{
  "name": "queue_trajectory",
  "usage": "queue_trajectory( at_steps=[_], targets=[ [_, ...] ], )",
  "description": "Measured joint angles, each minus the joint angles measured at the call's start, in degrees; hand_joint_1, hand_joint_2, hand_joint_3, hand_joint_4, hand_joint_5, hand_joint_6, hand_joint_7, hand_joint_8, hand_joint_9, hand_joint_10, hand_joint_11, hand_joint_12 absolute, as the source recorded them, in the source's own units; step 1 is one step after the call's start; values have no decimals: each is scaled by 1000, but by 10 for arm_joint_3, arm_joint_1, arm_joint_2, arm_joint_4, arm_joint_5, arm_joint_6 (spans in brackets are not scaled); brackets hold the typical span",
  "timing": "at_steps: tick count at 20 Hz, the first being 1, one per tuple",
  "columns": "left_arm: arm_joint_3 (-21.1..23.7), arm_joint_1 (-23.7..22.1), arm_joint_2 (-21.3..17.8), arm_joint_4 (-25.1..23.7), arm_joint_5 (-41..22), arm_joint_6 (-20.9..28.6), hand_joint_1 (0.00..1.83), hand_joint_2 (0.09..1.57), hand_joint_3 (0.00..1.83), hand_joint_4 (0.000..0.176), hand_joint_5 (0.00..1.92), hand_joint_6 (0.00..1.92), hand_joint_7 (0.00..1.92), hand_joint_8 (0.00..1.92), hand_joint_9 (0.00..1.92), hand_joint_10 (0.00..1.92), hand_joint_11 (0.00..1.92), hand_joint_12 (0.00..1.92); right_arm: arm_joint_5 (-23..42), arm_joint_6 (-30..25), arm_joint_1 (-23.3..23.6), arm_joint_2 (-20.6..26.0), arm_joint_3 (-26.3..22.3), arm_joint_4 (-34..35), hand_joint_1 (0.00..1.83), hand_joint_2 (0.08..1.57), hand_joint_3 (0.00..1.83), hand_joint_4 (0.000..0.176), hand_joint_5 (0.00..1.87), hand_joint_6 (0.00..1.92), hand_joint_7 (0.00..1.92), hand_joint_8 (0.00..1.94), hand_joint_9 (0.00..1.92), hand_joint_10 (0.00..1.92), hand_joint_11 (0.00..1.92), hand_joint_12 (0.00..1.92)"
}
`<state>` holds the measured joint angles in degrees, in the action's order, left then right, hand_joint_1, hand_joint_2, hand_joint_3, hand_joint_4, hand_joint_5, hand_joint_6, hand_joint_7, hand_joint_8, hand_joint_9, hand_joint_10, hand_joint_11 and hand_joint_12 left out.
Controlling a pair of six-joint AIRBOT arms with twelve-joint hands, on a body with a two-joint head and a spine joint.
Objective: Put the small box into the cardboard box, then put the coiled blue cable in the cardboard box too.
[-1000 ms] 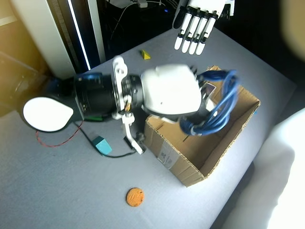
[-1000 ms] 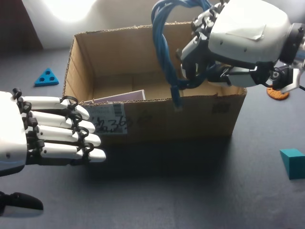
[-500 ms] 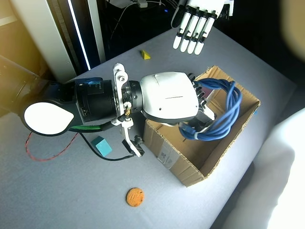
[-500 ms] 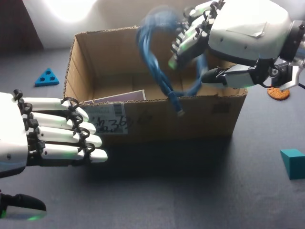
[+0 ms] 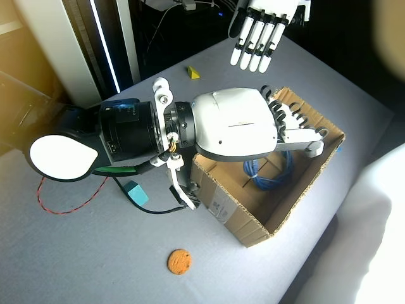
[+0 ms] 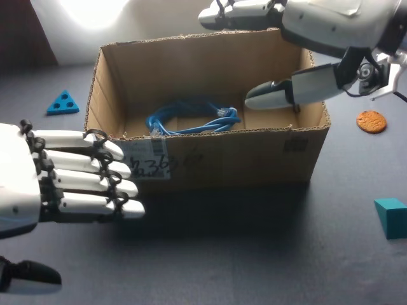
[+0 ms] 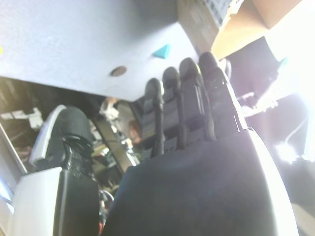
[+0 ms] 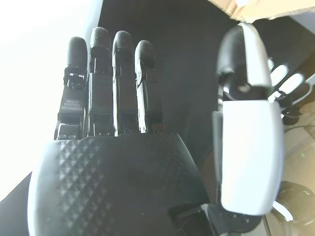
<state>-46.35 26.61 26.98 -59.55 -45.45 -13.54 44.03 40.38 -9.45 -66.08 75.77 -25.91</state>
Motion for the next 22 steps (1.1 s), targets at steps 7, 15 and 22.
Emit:
queue_trajectory(
  at_steps=[7,15,22],
  targets=[
    [0,-2,0,-1,5,13,423,1291,0,0,308,3,304,3,272,3,0,506,35,-116,6,12,2,-102,484,910,0,0,366,1,373,1,343,3,1,879],
    [1,-5,0,14,9,12,387,1300,2,0,290,2,276,3,229,5,0,395,156,-261,2,66,-17,-306,235,867,0,0,271,0,269,0,261,0,0,720],
    [4,-5,0,14,10,12,266,1310,1,0,244,3,230,2,181,2,0,256,146,-256,-42,145,-131,-373,169,812,0,0,303,7,312,5,290,3,0,731]
  ],
)
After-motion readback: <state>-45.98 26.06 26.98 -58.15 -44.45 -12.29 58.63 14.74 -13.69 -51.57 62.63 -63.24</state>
